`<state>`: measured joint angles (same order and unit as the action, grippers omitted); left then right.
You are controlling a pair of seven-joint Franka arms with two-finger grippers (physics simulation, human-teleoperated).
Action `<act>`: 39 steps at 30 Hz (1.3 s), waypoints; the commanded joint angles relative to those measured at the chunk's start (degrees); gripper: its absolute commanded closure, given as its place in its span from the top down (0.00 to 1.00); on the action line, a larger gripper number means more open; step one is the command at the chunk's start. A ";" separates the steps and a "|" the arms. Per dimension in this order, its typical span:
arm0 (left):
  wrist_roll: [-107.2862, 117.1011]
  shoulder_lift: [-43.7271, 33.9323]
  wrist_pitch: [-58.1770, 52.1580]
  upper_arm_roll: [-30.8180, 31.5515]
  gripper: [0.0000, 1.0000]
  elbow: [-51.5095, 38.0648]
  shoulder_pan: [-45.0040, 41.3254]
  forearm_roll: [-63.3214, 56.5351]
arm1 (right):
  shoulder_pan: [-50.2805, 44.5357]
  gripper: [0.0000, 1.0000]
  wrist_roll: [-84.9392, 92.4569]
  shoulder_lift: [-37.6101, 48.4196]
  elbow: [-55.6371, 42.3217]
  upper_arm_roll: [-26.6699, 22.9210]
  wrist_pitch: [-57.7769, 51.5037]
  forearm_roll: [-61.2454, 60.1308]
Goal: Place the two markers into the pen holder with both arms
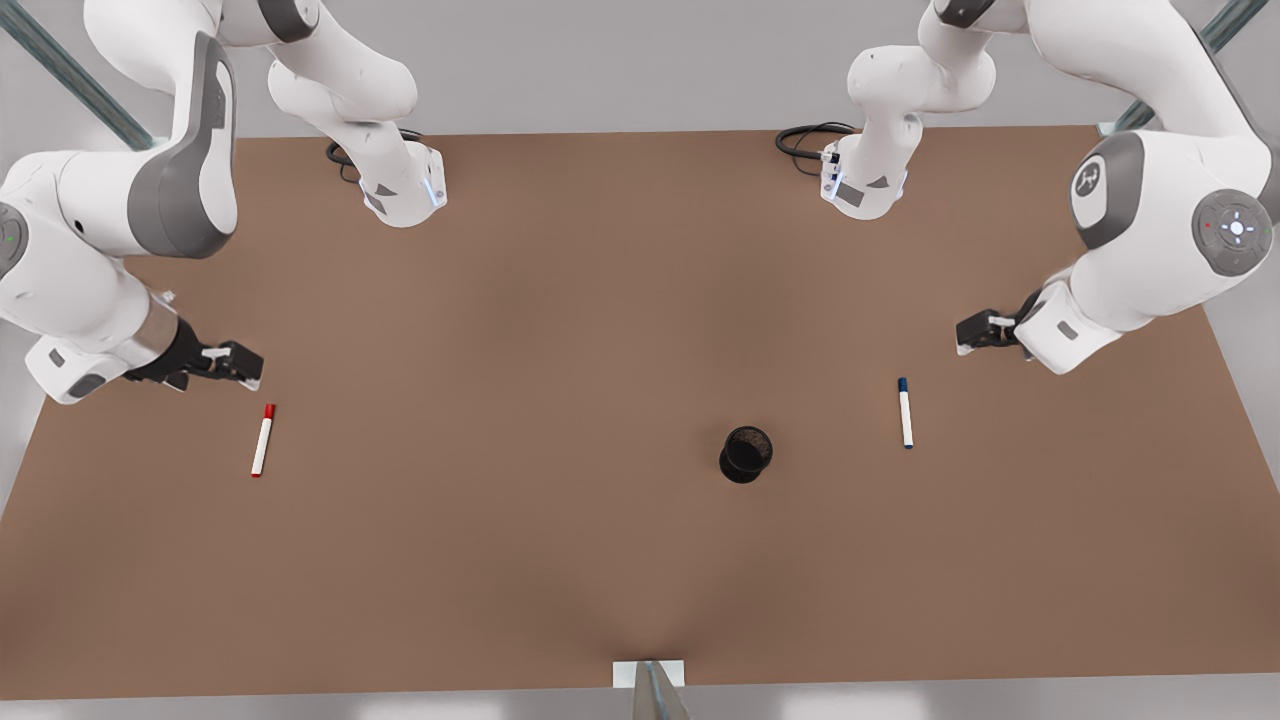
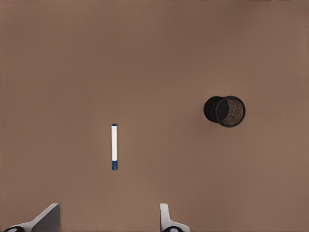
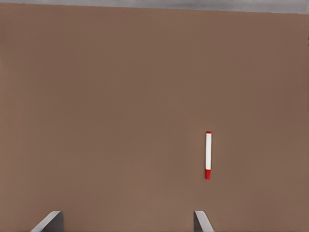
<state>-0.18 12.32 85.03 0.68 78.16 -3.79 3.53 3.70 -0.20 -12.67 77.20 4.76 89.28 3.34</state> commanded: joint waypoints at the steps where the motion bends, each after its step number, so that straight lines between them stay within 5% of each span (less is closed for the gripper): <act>1: -2.80 1.22 4.53 0.55 1.00 -0.64 -0.25 -0.37 | -0.01 1.00 -0.16 -0.07 -0.03 -0.01 2.57 0.00; 5: -1.84 13.34 17.43 -0.50 1.00 1.46 2.11 -0.19 | 0.26 1.00 -0.07 -0.07 -0.03 -0.01 2.57 0.00; 7: -4.29 13.70 31.24 -0.50 1.00 13.24 2.82 -0.19 | 0.34 1.00 -0.07 -0.07 -0.03 0.08 2.57 0.09; 12: -11.42 15.90 44.69 -0.59 1.00 23.18 4.40 -0.37 | 1.40 1.00 -0.24 -9.64 0.32 0.16 12.14 0.00; 17: -11.42 19.15 51.46 -0.59 1.00 26.43 3.79 -0.37 | 8.08 1.00 5.03 -21.87 4.71 0.60 29.81 -3.08; 21: -11.42 20.38 54.62 -0.68 1.00 29.33 3.79 -0.37 | 10.80 1.00 5.29 -27.14 6.12 0.60 31.66 -2.81; 28: -11.59 20.47 58.93 -0.68 0.97 33.81 4.32 -0.37 | 15.55 1.00 7.76 -27.23 14.82 1.13 38.60 -2.02; 32: -12.47 20.56 59.81 -0.68 0.71 34.52 4.32 -0.46 | 16.95 1.00 8.55 -27.23 15.09 1.04 38.08 1.05; 39: -12.47 20.82 59.81 -0.68 0.55 34.52 4.23 -0.46 | 19.24 1.00 11.36 -23.01 26.16 1.22 46.95 5.36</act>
<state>-10.39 33.15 144.06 0.01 112.65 0.44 3.15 22.85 6.10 -36.53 101.43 5.96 129.43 7.14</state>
